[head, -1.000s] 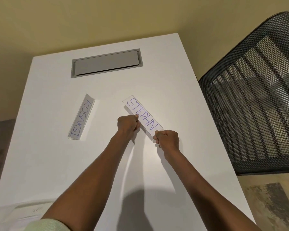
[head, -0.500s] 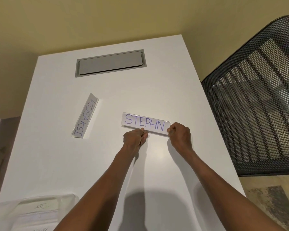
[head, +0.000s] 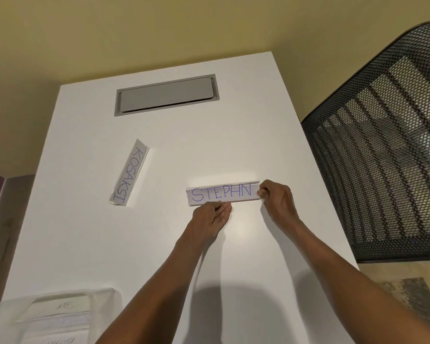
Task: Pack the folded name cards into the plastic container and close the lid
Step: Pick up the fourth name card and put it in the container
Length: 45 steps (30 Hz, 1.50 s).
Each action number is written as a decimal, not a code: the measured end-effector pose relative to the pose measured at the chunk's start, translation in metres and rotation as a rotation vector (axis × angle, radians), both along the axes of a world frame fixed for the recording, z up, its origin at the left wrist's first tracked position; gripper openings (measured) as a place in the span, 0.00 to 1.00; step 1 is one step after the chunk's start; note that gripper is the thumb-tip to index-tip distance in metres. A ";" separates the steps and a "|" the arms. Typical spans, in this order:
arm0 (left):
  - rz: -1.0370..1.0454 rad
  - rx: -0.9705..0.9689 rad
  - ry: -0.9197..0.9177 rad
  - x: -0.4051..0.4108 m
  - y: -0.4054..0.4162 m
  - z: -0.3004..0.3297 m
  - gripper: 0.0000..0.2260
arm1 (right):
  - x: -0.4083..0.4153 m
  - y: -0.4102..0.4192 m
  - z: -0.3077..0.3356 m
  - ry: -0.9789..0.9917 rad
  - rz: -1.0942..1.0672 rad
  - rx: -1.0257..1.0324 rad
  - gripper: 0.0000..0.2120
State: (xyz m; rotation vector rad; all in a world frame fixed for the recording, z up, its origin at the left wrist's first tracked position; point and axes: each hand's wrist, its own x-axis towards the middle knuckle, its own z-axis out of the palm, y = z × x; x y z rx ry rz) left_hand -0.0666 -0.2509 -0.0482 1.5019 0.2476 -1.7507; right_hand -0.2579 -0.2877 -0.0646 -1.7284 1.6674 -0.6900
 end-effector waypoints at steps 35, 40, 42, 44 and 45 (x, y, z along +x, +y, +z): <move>-0.408 -0.184 -1.153 0.062 0.044 0.020 0.07 | -0.016 -0.005 0.026 -0.152 0.058 0.114 0.08; -0.841 -0.569 -1.563 0.090 0.036 0.014 0.34 | -0.015 -0.006 0.036 0.260 0.307 -0.238 0.27; -1.006 -0.665 -1.662 0.100 0.030 0.017 0.35 | -0.012 -0.008 0.036 0.325 0.373 -0.282 0.28; -1.141 -0.680 -1.661 0.106 0.022 0.021 0.37 | -0.009 -0.009 0.034 0.387 0.387 -0.276 0.28; -1.180 -0.671 -1.641 0.108 0.019 0.023 0.37 | -0.008 -0.009 0.033 0.404 0.390 -0.264 0.27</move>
